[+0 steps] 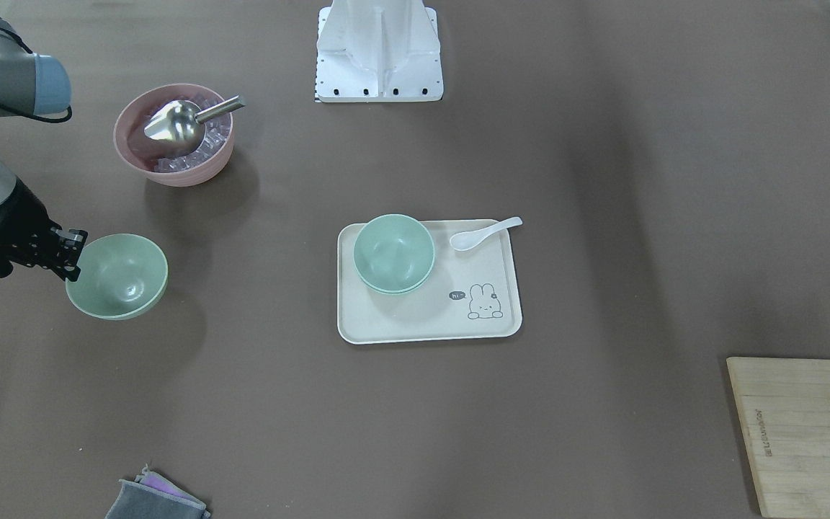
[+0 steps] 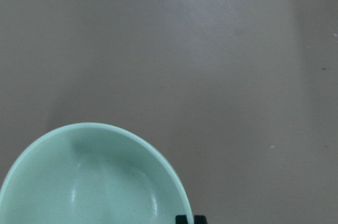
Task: Stack green bowls together
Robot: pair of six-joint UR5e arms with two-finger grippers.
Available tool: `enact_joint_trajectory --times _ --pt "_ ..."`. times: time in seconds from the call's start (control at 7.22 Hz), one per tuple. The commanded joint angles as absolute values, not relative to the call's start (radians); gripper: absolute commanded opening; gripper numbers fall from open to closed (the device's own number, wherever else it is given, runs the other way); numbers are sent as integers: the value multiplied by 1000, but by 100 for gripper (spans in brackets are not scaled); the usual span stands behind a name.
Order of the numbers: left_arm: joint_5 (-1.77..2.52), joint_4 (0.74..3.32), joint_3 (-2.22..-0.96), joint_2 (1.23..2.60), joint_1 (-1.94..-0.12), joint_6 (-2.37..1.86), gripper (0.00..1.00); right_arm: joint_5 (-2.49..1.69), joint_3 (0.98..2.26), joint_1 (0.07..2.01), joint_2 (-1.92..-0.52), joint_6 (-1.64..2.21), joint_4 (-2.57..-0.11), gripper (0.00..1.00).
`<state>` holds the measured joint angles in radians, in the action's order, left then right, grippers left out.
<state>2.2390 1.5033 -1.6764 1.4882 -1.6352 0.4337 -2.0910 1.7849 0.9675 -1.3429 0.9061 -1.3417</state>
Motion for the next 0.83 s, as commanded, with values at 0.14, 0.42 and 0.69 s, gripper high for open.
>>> enact_joint_trajectory --times 0.14,0.42,0.69 --pt "2240 1502 -1674 1488 -1634 431 98 -2071 1798 832 -1108 1173 -1413 0" --pt "2244 1497 -1674 1486 -1635 431 98 -2048 1804 740 -1027 1320 -1408 0" --pt "2250 1502 -1675 1458 -1635 433 98 -1969 1793 655 -977 1397 -1405 0"
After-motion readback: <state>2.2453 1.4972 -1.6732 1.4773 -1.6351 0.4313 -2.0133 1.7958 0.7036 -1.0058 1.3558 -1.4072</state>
